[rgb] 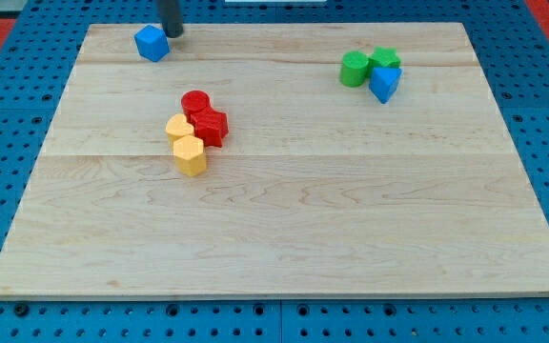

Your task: Move the green star towards top right of the board

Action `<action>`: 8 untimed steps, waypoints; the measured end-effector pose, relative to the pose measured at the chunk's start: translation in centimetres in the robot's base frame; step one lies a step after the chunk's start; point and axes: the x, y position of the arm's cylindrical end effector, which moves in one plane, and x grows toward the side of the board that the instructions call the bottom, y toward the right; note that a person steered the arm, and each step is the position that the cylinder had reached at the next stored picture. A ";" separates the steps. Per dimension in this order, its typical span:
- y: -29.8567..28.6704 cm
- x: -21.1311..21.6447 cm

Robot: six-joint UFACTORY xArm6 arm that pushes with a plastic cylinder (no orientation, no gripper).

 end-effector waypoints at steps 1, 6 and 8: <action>3.3 2.0; 35.7 1.8; 35.7 9.3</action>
